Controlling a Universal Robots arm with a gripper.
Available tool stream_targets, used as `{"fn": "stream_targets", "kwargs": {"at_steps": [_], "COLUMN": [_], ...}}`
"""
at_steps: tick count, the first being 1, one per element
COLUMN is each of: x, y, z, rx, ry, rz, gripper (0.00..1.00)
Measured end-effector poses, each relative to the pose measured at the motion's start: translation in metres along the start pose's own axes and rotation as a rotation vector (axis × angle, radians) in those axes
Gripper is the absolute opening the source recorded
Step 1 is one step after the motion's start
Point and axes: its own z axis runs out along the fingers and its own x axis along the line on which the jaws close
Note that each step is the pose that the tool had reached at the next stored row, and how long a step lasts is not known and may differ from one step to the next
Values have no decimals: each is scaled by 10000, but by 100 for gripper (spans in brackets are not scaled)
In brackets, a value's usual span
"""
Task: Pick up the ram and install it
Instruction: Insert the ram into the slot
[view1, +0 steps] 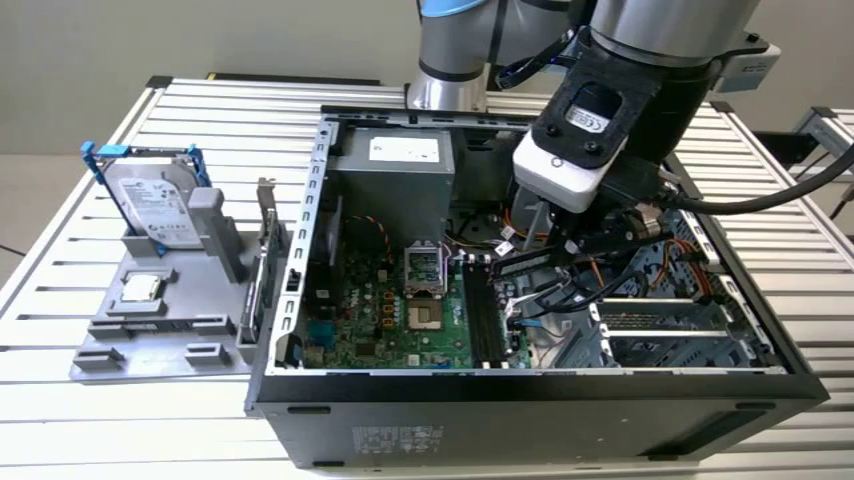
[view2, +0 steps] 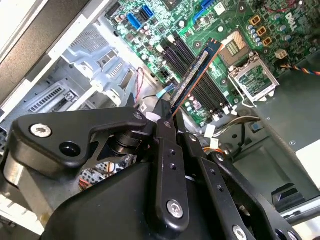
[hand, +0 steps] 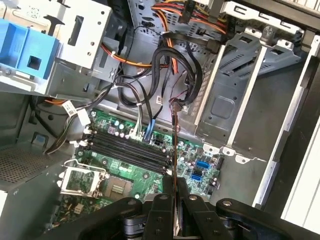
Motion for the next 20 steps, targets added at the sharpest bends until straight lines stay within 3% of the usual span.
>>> {"fn": "stream_targets", "kwargs": {"at_steps": [20], "x": [9], "y": [3], "z": [0], "rx": [-55], "ry": [-34], "rz": [-1494], "gripper": [0]}}
